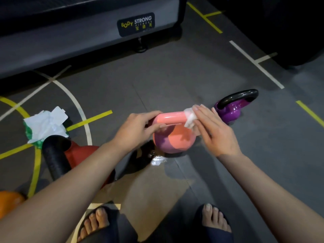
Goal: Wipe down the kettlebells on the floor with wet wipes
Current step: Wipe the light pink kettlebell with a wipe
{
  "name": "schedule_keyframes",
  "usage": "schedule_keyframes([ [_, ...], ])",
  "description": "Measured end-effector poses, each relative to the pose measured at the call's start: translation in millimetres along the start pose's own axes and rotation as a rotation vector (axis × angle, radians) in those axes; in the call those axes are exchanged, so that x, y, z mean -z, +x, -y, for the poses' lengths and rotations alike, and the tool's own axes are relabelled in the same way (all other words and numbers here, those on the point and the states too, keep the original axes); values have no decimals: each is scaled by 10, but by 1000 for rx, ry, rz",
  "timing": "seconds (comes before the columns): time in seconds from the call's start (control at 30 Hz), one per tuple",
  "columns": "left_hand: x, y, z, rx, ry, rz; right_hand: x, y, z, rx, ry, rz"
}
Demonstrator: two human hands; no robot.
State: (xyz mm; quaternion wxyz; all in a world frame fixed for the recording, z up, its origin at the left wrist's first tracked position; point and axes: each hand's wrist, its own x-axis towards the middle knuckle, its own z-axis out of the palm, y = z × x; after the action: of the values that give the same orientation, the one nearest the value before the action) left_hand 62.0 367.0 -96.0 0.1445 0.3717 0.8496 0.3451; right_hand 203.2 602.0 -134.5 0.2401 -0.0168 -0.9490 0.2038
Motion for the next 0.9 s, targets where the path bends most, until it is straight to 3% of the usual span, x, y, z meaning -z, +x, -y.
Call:
schedule_keyframes([
  [0.13,-63,1,40,19,-11,-6,127,-79,-30,-496,386,-48],
  [0.37,-117,1,91,-2,-40,-55,-245,-226,-21,-1003,1033,-129],
  [0.47,-106,-8,91,-6,-29,-58,-351,-348,36,-1049,1050,-54],
  [0.63,-129,-9,111,-15,-13,-75,-100,-140,106,-883,986,-275],
  [0.73,-134,-9,121,-23,-16,-89,-73,-89,162,-795,872,-292],
  [0.8,-136,-11,127,-30,-20,-90,-152,-148,148,-860,876,-256],
  [0.9,-155,-2,157,-36,-19,-84,-345,-338,69,-938,847,-71],
])
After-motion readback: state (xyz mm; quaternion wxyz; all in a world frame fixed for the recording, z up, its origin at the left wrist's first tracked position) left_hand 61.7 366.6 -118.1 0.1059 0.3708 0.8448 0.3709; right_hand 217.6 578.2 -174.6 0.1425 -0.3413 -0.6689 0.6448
